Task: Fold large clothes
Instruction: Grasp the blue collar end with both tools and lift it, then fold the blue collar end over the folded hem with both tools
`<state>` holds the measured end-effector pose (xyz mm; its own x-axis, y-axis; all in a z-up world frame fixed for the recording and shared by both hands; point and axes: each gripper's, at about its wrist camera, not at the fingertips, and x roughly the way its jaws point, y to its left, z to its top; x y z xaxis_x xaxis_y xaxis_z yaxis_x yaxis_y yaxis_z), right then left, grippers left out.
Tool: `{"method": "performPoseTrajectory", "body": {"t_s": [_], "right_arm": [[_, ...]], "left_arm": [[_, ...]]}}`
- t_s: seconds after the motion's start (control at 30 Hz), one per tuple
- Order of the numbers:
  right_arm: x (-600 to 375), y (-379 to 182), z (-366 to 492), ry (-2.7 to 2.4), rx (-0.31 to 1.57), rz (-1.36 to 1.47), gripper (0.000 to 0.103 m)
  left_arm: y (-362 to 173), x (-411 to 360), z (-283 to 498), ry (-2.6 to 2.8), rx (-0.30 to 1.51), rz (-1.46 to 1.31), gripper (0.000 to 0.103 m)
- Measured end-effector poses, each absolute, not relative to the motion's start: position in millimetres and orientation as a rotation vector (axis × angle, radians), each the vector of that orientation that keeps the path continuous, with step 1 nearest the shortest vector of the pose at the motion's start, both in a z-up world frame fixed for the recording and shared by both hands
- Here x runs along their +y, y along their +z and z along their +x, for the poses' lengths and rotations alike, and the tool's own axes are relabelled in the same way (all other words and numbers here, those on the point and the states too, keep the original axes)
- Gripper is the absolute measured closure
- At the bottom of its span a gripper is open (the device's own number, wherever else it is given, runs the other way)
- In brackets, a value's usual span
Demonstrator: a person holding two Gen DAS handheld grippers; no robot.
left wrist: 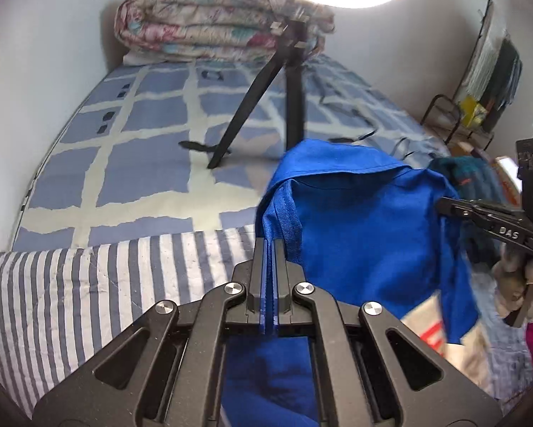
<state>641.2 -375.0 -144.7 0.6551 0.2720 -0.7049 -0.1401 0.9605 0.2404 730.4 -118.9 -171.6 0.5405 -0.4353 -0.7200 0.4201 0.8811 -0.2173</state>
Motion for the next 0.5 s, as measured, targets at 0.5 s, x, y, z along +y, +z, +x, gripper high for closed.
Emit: {"method": "performPoseTrajectory", "body": {"t_s": [0.5], "right_arm": [[-356,-52,521,0.280,0.693,0.137,0.103]], "left_arm": [[-78,-78,593,-0.588,0.751,-0.039,0.103]]}}
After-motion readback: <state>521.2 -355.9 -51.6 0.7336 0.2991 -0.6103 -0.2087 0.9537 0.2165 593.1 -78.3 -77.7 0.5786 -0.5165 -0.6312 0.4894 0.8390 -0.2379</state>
